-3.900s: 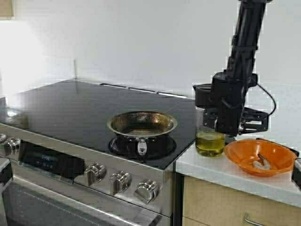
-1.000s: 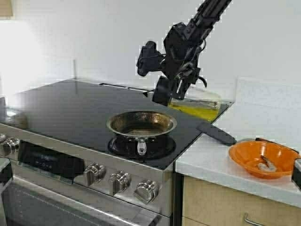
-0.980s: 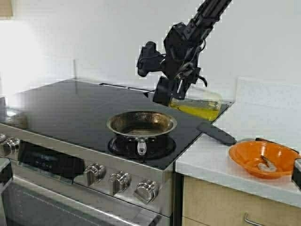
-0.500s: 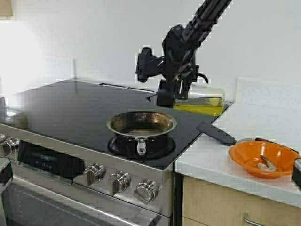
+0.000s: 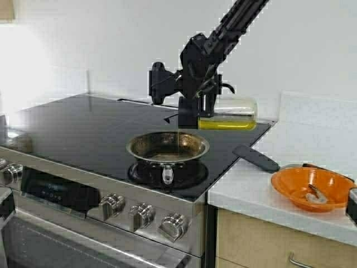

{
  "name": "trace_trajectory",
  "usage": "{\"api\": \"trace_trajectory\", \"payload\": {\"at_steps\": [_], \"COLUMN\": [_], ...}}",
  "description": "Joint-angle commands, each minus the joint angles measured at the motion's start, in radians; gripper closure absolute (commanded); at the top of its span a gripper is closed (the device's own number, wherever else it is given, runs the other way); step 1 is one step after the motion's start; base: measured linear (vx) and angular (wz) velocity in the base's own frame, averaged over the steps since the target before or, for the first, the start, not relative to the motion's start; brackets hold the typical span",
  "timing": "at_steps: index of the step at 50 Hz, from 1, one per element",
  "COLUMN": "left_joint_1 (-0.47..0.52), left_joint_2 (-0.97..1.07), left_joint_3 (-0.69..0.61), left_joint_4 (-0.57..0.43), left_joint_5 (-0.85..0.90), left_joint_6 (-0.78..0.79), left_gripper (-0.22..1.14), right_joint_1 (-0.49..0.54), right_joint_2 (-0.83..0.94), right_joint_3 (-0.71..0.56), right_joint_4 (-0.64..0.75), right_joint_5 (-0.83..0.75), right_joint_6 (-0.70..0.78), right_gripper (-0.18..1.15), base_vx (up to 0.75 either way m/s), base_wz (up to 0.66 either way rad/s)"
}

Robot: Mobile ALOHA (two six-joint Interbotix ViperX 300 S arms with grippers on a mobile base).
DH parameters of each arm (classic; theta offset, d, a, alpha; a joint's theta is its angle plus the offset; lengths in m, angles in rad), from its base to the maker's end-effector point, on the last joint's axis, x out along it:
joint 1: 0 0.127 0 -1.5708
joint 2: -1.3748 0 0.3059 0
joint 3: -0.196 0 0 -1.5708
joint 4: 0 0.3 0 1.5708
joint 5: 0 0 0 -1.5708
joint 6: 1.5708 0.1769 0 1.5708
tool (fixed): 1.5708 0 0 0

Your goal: Add oil to the pan and cook the shrimp and serve it

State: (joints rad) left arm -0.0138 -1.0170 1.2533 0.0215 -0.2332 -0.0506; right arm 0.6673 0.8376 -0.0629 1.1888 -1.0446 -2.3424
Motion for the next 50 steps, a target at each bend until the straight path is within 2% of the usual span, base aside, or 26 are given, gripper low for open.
{"api": "trace_trajectory", "payload": {"at_steps": [1, 25, 40, 50], "left_joint_1": [0.002, 0.0, 0.0, 0.0], "left_joint_2": [0.005, 0.005, 0.005, 0.003], "left_joint_3": [-0.011, -0.011, -0.011, -0.009], "left_joint_4": [-0.002, -0.002, -0.002, -0.002], "left_joint_5": [-0.005, -0.005, -0.005, -0.005], "left_joint_6": [-0.002, -0.002, -0.002, -0.002], "left_gripper": [0.89, 0.89, 0.89, 0.89], "right_joint_1": [-0.002, -0.002, 0.003, 0.002], "right_joint_2": [-0.029, -0.046, -0.078, -0.152], "right_joint_3": [-0.029, -0.086, -0.153, -0.123], "right_joint_4": [-0.028, 0.003, 0.282, 0.331], "right_joint_5": [-0.018, -0.017, -0.017, -0.011], "right_joint_6": [-0.017, 0.032, 0.308, 0.551], "right_gripper": [0.92, 0.92, 0.92, 0.92], "base_vx": [0.0, 0.0, 0.0, 0.0], "base_wz": [0.0, 0.0, 0.0, 0.0]}}
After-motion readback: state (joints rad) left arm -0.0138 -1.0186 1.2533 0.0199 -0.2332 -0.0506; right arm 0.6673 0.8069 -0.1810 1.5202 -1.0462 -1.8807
